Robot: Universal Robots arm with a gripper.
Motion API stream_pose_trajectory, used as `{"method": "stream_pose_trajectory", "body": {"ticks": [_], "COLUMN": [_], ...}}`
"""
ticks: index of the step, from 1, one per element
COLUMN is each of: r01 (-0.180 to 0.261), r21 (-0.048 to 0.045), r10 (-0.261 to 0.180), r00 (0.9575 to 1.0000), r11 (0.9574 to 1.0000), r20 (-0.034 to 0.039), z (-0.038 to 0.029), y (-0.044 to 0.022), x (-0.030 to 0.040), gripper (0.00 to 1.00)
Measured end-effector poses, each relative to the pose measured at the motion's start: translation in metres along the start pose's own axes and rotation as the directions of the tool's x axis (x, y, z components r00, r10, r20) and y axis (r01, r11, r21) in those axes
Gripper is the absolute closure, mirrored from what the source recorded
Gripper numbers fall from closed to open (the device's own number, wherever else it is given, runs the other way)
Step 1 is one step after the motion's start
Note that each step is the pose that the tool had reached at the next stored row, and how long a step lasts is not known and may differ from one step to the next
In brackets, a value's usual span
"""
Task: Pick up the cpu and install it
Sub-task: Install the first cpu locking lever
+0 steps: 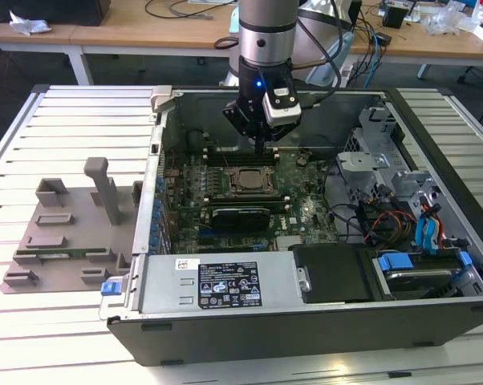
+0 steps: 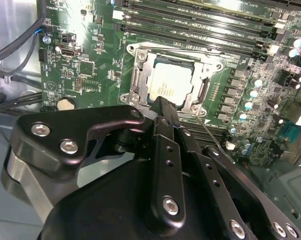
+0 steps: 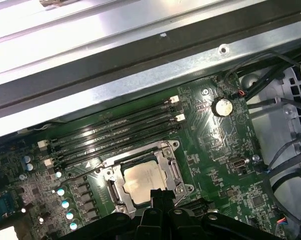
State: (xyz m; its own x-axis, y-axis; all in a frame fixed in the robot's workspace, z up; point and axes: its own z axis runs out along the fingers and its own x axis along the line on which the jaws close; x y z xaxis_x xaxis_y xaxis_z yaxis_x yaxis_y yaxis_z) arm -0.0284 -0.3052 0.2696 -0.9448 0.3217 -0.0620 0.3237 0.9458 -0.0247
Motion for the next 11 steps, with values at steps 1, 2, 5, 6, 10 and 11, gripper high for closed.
{"method": "stream_pose_trajectory", "body": {"ticks": [1, 2, 5, 6, 10, 11], "r01": [0.006, 0.014, 0.026, 0.032, 0.059, 0.063], "r21": [-0.0003, -0.0004, -0.0008, -0.0009, -0.0019, -0.0019], "r10": [-0.006, -0.014, -0.026, -0.032, -0.059, -0.063], "r00": [1.0000, 0.9999, 0.9996, 0.9995, 0.9982, 0.9980], "r11": [1.0000, 0.9999, 0.9996, 0.9995, 0.9982, 0.9980], "r20": [0.0002, 0.0005, 0.0009, 0.0011, 0.0021, 0.0022], "z": [0.0000, 0.0000, 0.0000, 0.0000, 0.0000, 0.0000], "y": [0.0000, 0.0000, 0.0000, 0.0000, 0.0000, 0.0000], "x": [0.0000, 0.0000, 0.0000, 0.0000, 0.0000, 0.0000], "gripper": [0.89, 0.89, 0.89, 0.89, 0.89, 0.89]}}
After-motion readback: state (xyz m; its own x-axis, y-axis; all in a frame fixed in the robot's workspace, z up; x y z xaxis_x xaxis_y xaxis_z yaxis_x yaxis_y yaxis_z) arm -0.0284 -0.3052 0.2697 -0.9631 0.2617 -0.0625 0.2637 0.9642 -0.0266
